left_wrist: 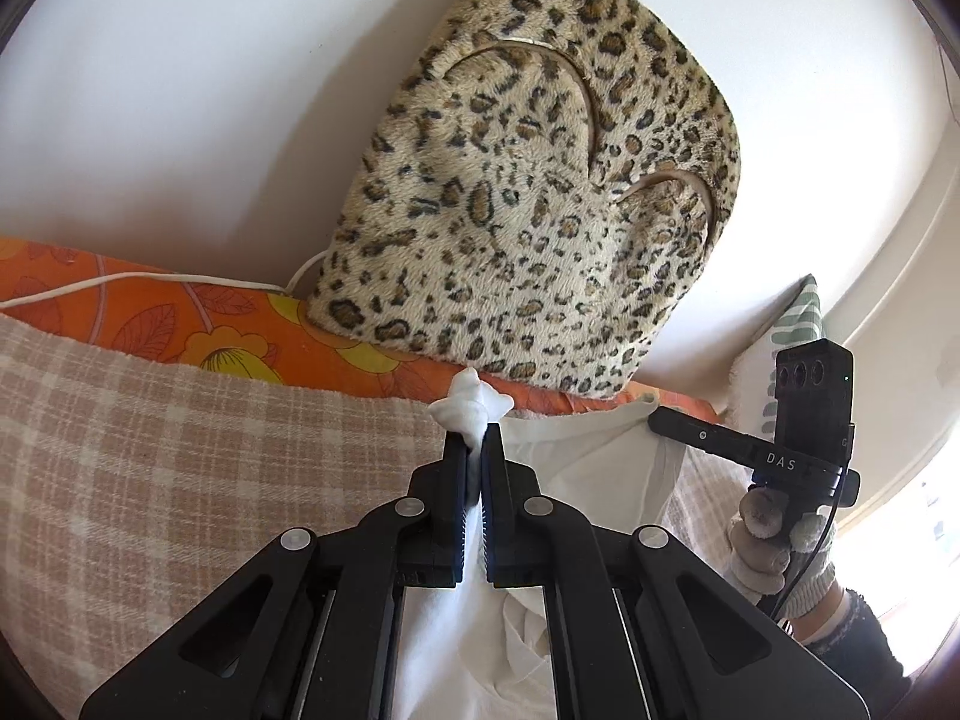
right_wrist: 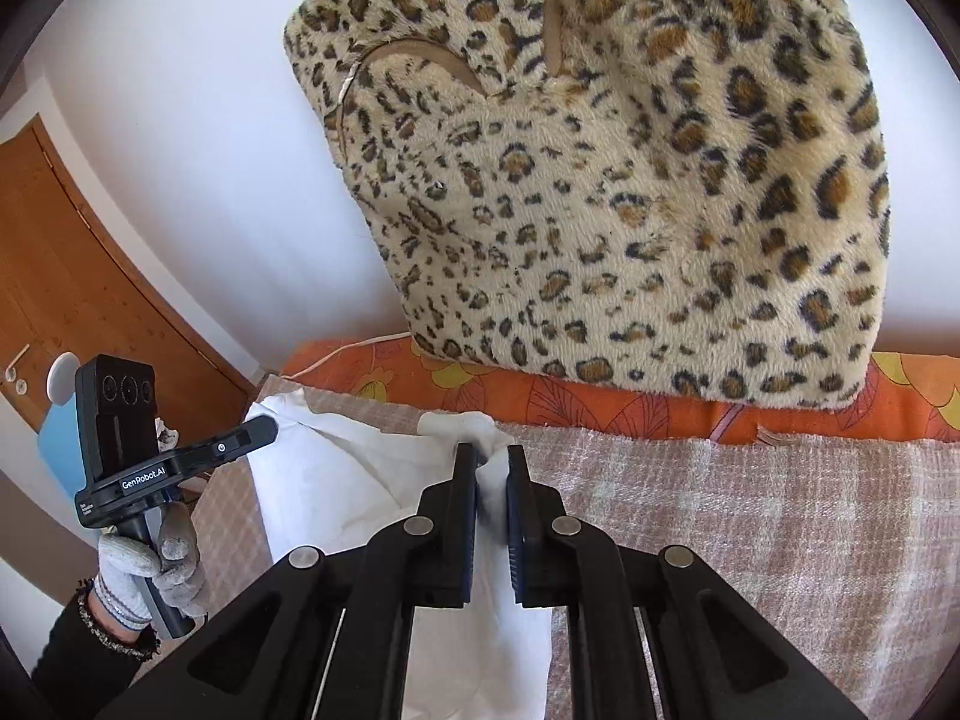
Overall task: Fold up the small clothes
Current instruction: 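Grasp the shirt at the collar with both tools, then lift the collar with both tools and fold it over onto the hem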
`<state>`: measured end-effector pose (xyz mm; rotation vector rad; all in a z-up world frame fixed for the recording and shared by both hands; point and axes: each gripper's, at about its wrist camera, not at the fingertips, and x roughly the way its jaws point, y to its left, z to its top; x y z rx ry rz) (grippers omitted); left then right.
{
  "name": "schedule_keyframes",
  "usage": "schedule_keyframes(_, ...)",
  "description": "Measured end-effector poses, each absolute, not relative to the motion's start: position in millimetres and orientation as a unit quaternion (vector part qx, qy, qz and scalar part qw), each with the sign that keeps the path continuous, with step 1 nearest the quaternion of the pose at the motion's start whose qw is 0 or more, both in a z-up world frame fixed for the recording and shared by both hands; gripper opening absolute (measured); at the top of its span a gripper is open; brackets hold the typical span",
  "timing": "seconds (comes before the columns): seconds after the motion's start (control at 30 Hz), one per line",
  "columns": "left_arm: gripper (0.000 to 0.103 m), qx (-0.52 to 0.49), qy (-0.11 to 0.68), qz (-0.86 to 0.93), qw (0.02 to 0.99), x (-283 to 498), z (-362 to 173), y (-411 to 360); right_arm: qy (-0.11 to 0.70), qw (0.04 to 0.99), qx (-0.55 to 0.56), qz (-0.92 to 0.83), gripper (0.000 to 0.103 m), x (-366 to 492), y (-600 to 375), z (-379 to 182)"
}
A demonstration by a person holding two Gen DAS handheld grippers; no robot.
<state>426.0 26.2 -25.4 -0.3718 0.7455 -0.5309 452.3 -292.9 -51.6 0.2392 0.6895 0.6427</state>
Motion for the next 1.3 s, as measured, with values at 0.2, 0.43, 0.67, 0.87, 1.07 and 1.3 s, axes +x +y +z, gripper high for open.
schedule_keyframes(0.2,0.003,-0.175,0.351,-0.261,0.882,390,-7,26,0.311,0.889,0.108,0.319,0.007,413,-298,-35)
schedule_keyframes(0.43,0.003,-0.154,0.343,-0.265,0.888,334,5,24,0.299,0.894,0.095,0.319,0.007,353,-295,-26)
schedule_keyframes(0.67,0.003,-0.152,0.347,-0.269,0.885,277,-1,28,0.275,0.906,0.09,0.309,0.007,294,-296,-37)
schedule_keyframes(0.87,0.003,-0.128,0.355,-0.281,0.882,225,-16,25,0.279,0.905,0.068,0.314,0.007,241,-299,-55)
schedule_keyframes(1.07,0.003,-0.089,0.388,-0.281,0.873,184,-52,26,0.292,0.903,0.028,0.315,0.007,186,-284,-88)
schedule_keyframes(1.3,0.003,-0.014,0.407,-0.266,0.874,160,-80,26,0.314,0.9,-0.04,0.301,0.007,151,-267,-128)
